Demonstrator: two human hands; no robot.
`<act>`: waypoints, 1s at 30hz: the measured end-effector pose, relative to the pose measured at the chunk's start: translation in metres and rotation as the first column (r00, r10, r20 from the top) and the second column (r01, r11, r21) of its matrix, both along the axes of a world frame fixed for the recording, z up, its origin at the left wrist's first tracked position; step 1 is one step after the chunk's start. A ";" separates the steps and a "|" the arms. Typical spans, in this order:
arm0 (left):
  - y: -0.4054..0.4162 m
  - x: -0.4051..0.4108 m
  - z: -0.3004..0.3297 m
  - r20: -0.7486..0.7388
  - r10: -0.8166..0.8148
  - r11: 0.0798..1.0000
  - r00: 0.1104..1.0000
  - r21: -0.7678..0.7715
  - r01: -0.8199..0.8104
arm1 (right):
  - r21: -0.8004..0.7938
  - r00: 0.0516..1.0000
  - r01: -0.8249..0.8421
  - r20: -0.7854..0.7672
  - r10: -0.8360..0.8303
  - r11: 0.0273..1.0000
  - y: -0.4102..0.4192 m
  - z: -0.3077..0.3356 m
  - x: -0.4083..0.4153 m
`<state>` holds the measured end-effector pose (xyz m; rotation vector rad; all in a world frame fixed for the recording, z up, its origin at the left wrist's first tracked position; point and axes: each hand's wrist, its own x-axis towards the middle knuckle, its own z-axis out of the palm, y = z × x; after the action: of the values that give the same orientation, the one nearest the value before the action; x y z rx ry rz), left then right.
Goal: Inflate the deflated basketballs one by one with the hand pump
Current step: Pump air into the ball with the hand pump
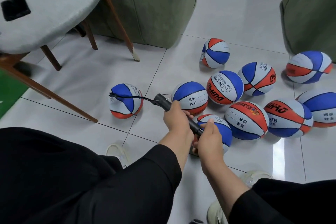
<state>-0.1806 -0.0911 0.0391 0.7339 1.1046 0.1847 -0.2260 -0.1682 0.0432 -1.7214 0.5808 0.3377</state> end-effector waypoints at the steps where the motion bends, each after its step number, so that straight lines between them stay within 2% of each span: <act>1: -0.002 0.003 0.003 0.021 0.003 1.000 1.000 0.011 -0.003 | 0.012 1.000 0.006 0.015 -0.006 1.000 0.002 0.000 0.003; 7: 0.015 0.013 0.007 0.048 -0.024 0.999 0.999 -0.043 0.026 | 0.011 0.990 -0.098 0.106 0.096 0.995 0.010 0.005 0.015; 10: 0.029 0.014 0.005 -0.004 -0.009 1.000 1.000 -0.030 0.009 | -0.081 0.984 -0.118 0.127 0.128 0.990 0.004 0.000 0.012; 13: 0.049 0.017 0.001 -0.048 0.038 0.999 0.998 -0.012 -0.038 | -0.078 0.991 -0.102 0.083 0.109 0.992 -0.009 -0.006 0.006; 16: 0.053 0.016 -0.004 -0.087 0.057 0.998 0.995 -0.032 -0.060 | -0.112 0.980 -0.153 0.114 0.165 0.982 -0.015 -0.004 0.004; 24: -0.001 0.014 -0.008 0.004 0.026 0.999 1.000 -0.043 -0.025 | -0.160 0.974 -0.116 0.175 0.144 0.980 -0.006 0.000 0.017; 30: 0.009 0.014 -0.008 0.032 0.040 0.997 0.999 -0.067 -0.038 | -0.130 0.969 -0.165 0.164 0.186 0.978 0.000 0.002 0.022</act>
<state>-0.1664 -0.0822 0.0313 0.6482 1.0893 0.1918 -0.2043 -0.1681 0.0456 -1.8979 0.3252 0.2776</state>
